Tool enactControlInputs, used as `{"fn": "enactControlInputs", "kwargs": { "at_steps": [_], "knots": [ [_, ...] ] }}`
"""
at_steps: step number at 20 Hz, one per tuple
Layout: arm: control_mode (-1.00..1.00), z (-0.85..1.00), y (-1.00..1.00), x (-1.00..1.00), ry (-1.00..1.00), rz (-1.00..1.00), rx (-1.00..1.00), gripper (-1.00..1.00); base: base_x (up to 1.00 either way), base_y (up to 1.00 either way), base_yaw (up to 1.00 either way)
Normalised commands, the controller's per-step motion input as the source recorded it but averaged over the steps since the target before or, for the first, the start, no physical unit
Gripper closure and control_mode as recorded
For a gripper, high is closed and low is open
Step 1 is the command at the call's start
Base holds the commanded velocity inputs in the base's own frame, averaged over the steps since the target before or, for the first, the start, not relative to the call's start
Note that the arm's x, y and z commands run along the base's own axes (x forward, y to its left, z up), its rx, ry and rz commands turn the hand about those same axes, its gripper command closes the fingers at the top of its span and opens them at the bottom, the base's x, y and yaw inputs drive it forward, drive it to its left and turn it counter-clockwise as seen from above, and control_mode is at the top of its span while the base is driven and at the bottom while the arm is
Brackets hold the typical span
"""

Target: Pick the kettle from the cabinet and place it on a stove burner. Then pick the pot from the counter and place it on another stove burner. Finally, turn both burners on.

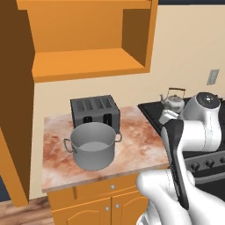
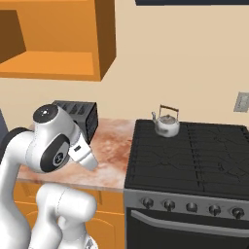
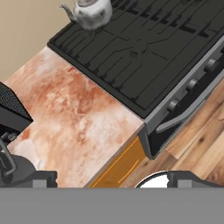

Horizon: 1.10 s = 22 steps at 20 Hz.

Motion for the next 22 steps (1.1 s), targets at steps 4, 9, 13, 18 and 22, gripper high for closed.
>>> {"fn": "enactControlInputs", "kwargs": {
  "at_steps": [4,9,13,18,22],
  "knots": [
    [-1.00,0.00,0.01,0.00,0.00,0.00,0.00,-1.00,0.00,0.00,0.00],
    [-1.00,0.00,0.26,0.07,0.00,0.00,0.00,-1.00,0.00,0.00,0.00],
    [-1.00,0.02,0.50,0.13,0.01,0.00,-0.02,-1.00,0.00,0.00,0.00],
    [-1.00,0.07,0.49,0.14,0.02,0.00,-0.02,-1.00,0.00,0.00,0.00],
    [-1.00,0.11,0.40,0.17,0.05,0.00,0.00,-1.00,0.00,0.00,0.00]
  ]
}}
